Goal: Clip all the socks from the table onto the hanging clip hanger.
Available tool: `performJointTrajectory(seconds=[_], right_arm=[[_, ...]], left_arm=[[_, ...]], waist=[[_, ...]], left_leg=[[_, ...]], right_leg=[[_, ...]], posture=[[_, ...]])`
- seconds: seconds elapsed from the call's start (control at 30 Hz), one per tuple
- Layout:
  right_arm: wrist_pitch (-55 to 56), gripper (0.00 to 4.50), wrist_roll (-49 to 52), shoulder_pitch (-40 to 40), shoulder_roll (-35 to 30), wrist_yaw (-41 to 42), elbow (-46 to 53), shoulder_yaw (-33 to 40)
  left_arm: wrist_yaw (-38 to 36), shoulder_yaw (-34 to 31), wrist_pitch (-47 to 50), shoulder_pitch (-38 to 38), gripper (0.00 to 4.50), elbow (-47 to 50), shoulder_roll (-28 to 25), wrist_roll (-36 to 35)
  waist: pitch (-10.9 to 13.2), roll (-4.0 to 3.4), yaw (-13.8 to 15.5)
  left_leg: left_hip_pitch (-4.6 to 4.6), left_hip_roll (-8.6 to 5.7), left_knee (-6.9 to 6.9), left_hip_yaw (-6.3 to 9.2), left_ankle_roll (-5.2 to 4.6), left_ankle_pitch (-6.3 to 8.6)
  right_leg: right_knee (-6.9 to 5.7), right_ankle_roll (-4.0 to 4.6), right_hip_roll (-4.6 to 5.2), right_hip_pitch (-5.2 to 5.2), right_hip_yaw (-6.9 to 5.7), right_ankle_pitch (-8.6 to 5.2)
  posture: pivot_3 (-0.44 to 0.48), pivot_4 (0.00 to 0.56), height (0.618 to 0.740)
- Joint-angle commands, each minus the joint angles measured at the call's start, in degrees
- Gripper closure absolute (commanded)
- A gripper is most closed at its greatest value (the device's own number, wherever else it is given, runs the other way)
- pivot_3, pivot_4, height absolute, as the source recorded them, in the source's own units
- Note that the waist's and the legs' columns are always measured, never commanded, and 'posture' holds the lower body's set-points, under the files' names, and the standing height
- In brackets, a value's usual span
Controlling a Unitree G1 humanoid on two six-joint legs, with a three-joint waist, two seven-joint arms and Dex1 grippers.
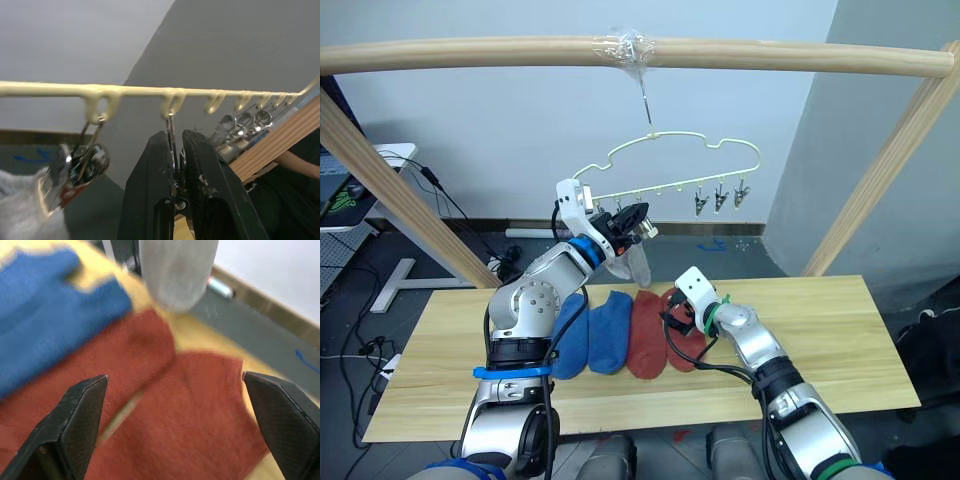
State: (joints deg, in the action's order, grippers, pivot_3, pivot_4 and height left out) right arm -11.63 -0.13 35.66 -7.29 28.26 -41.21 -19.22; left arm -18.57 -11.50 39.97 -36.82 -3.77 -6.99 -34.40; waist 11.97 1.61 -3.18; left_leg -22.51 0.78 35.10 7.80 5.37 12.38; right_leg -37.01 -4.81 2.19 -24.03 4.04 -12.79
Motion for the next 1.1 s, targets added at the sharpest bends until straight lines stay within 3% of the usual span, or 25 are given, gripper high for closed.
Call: performJointTrajectory(seconds=[0.03,0.13,0.2,0.33,0.5,0.7,0.83,0.9,1.1], right_arm=[[4.0,0.0,-2.2,1.5,1.2,0.1,-7.7,0.4],[4.4,0.59,-3.8,1.3,-0.2,-0.6,-11.2,1.1],[4.9,1.21,-4.6,1.0,-0.9,0.0,-11.6,1.2],[5.3,2.74,-5.5,-3.9,-4.9,3.9,-4.6,0.6],[6.6,4.39,-5.8,-9.8,-9.6,5.7,8.1,1.5],[1.0,4.47,-2.9,-16.8,-14.1,7.6,28.2,5.5],[-6.0,4.47,1.6,-20.4,-14.8,6.4,47.2,10.5],[-9.0,4.47,2.7,-21.3,-15.0,6.3,54.4,11.1],[-16.0,4.47,2.3,-20.6,-15.8,5.6,63.9,10.1]], left_arm=[[-1.1,2.0,1.6,1.0,4.44,4.8,-0.5,-0.9],[-0.3,1.2,1.8,1.4,4.44,5.3,-0.2,-1.4],[-0.2,1.0,1.9,1.5,4.44,5.3,-0.2,-1.5],[-0.4,0.9,2.0,1.2,4.44,4.8,-0.4,-1.6],[-1.0,1.2,1.9,0.6,4.44,3.7,-0.6,-1.6],[-1.8,-0.3,4.8,0.0,4.44,2.8,-0.9,-4.2],[3.7,-9.4,14.2,-2.0,4.44,-0.4,1.3,-15.9],[5.5,-11.4,16.8,-2.3,4.44,-1.5,1.1,-18.1],[8.6,-15.0,20.5,-3.6,4.44,-3.4,0.8,-23.8]], waist=[[0.0,0.0,0.3],[0.0,0.0,0.3],[0.0,0.0,0.4],[0.0,-0.01,0.8],[0.0,-0.01,0.9],[0.0,-0.01,0.6],[0.0,-0.01,0.0],[0.0,0.0,-0.2],[0.0,0.0,-0.1]], left_leg=[[0.0,0.0,-0.01,0.01,0.0,0.0],[0.01,0.0,-0.02,-0.01,0.01,0.0],[0.07,0.0,-0.01,0.0,0.05,-0.03],[0.67,0.0,-0.03,0.01,0.05,-0.02],[0.72,0.0,-0.01,0.0,0.05,-0.02],[0.68,0.0,-0.01,0.0,0.05,-0.01],[0.62,0.0,-0.01,0.02,0.05,-0.01],[0.65,0.01,0.0,0.02,0.05,-0.01],[0.62,0.0,0.0,0.0,0.06,-0.01]], right_leg=[[-0.01,0.01,0.0,0.0,0.0,0.0],[-0.01,0.01,0.0,0.0,0.01,0.0],[-0.02,0.0,0.0,0.06,0.0,0.0],[0.07,-0.28,0.0,0.67,-0.01,-0.18],[0.07,-0.31,0.0,0.73,0.0,-0.18],[0.08,-0.31,0.0,0.69,0.01,-0.18],[0.06,-0.33,0.0,0.65,0.01,-0.19],[0.07,-0.33,0.0,0.65,0.0,-0.19],[0.12,-0.33,0.0,0.65,0.0,-0.2]], posture=[[0.058,0.158,0.74],[0.061,0.159,0.74],[0.061,0.159,0.74],[0.061,0.159,0.74],[0.031,0.16,0.74],[0.01,0.159,0.74],[-0.007,0.158,0.74],[-0.012,0.156,0.74],[-0.033,0.154,0.74]])
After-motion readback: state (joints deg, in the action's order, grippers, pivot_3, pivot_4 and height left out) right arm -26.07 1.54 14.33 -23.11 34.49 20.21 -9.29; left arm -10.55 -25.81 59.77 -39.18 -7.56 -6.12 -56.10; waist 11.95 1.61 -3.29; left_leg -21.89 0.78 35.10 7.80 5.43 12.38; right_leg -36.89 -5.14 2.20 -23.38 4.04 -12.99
